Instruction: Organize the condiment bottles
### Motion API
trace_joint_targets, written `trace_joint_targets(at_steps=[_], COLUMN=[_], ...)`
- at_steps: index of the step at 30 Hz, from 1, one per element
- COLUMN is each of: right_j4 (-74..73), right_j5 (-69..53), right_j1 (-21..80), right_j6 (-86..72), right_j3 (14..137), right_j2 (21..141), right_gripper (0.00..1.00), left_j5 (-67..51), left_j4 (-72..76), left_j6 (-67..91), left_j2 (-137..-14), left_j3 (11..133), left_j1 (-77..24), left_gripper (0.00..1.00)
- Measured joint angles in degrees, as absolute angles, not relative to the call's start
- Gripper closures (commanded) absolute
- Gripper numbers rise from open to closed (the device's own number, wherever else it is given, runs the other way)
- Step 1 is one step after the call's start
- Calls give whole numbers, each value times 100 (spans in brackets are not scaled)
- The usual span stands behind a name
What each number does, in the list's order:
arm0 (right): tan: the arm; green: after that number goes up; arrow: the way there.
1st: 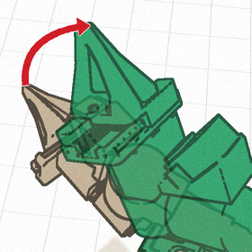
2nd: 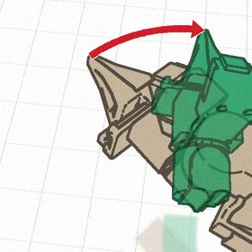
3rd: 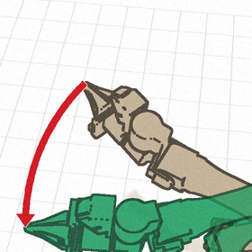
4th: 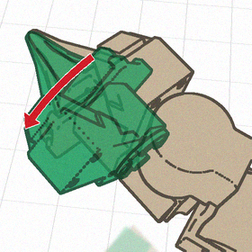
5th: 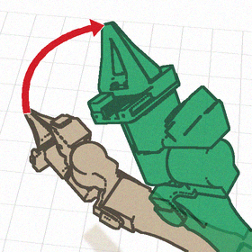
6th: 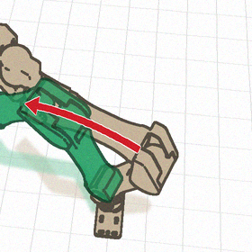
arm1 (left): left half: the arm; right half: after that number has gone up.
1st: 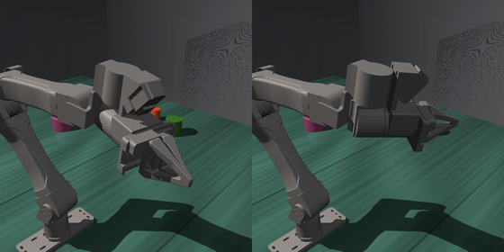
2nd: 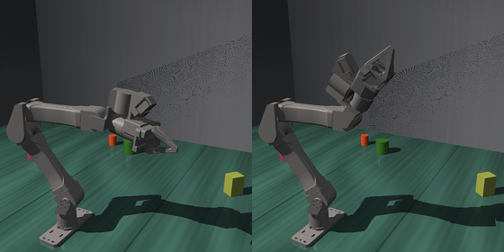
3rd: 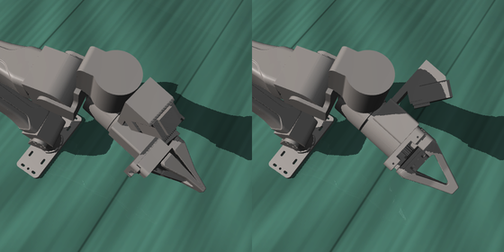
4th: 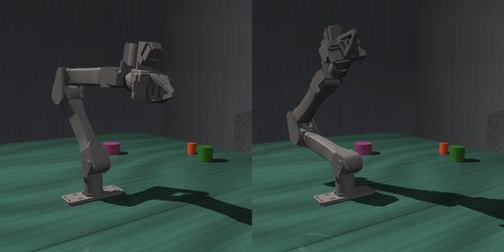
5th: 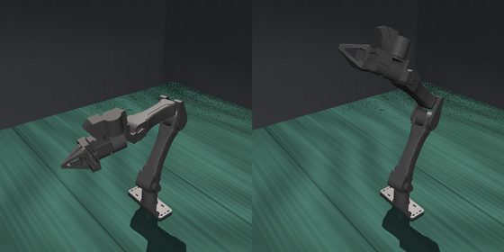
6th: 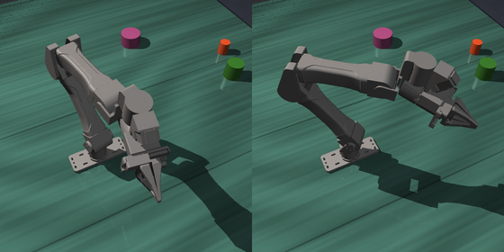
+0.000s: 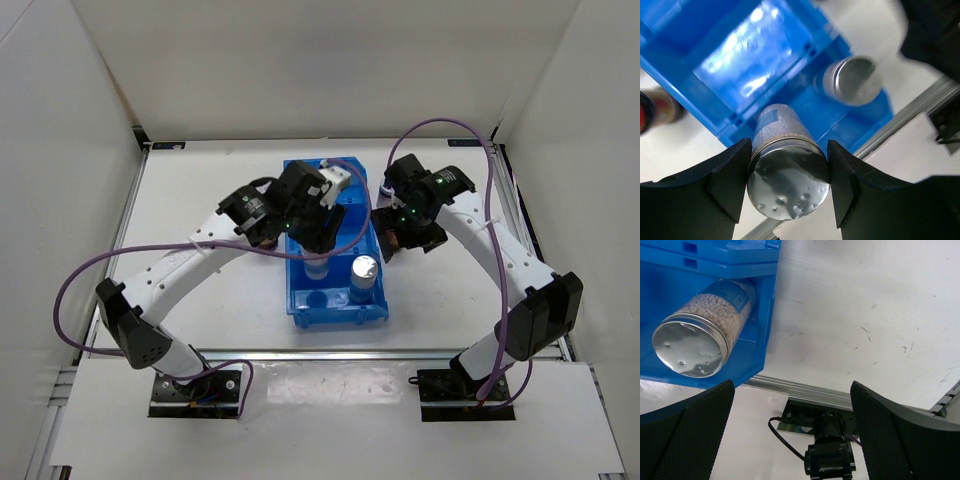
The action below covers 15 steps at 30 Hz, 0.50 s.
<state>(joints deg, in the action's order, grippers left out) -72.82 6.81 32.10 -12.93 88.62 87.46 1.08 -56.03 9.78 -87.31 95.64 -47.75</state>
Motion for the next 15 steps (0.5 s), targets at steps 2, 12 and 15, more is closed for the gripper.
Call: trace_joint_targets(at_steps=[2, 12, 15], right_j4=[-7273, -7269, -7271], right_j5=[703, 740, 742], right_j1=[3186, 3177, 3177], right_j6=[-1293, -1291, -1291], right_j3=[8860, 8860, 8862], right_j2=[8726, 8713, 8713], right_gripper=[0, 0, 0], left_j5=[128, 349, 408], left_j4=[-5533, -4469, -4025], left_j6=[1011, 1146, 1168], left_j2=[-8646, -8208, -8178], left_j3=[9065, 7212, 6766], left_j1=[-4821, -4823, -4825], left_gripper=[89, 89, 88])
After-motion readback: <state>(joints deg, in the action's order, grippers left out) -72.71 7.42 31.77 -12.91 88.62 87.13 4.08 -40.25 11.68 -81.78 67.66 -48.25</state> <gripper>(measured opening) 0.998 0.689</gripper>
